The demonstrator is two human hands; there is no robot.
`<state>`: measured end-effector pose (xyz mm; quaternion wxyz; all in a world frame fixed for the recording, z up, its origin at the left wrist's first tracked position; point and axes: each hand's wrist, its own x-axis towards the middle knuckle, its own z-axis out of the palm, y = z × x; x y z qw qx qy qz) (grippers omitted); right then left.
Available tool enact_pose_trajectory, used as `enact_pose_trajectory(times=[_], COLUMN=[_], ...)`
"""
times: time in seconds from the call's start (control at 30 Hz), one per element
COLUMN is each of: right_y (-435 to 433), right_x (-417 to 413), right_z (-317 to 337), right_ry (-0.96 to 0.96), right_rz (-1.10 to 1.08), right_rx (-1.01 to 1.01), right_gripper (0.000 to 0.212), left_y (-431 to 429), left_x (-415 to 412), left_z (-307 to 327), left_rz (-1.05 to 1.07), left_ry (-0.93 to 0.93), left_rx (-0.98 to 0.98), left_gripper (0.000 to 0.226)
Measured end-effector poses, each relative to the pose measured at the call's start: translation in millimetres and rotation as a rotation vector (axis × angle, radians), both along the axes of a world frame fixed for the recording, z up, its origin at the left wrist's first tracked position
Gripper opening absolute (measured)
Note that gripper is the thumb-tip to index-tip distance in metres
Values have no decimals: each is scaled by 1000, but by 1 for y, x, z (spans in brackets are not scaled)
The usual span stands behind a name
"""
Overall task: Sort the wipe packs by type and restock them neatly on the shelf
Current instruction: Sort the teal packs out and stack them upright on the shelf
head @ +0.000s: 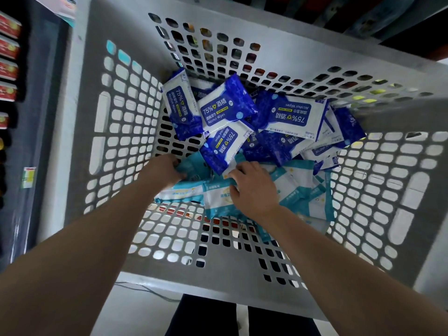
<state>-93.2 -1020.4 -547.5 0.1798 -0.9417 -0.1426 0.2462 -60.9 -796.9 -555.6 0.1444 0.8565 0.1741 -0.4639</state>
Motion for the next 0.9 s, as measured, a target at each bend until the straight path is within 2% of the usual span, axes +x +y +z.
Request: enact_pose_trajectory(times=[0.13,0.23,0.3,0.37,0.4,0.43,0.5,0.53,0.57,0.6,0.67,0.7,0.8,0.9], right_y=[-1,-4,-4,-4,-2,1,4,3,1,-1,-8,-13,-29,-37], right_x=[-1,-1,-3,0,5,12,26,31,35,37,39,38,34,30], right_z=[1,4,11,23,32,42,52,54,53,55,57,55,52,56], right_ry=[26,118,134,130,213,387,841,1006,1094,1124,1046,997,975,986], right_rz=[-1,-32,-121,-320,-465,-648,-1037,-1152,-1195,-1192,-1122,-1085,-1037,-991], right_rx=[7,23,85,177,238,333,625,736,783,791,687,643,615,612], right_gripper=[24,28,25,19,25,37,65,76,79,71,30,15,17,24], left_y=[1,-1,-1,0,-2,-5,-16,-24,-32,-39,-46,-46,-45,-49], left_x=[3,8,10,8,5,3,-2,-6,-10,-15,-22,-25,-25,-18], left_z=[6,18,31,46,54,62,72,74,74,74,72,72,67,65], left_rz=[-190,-158,-128,-122,-153,-232,-457,-558,-643,-701,-725,-679,-303,41], left_ry=[-135,-271,-395,-581,-677,-758,-852,-858,-840,-804,-706,-688,-616,-292], left_rx=[47,105,136,-12,-134,-242,-387,-444,-493,-530,-568,-555,-420,-396], left_gripper=[10,9,11,11,12,11,7,5,5,6,16,21,30,48])
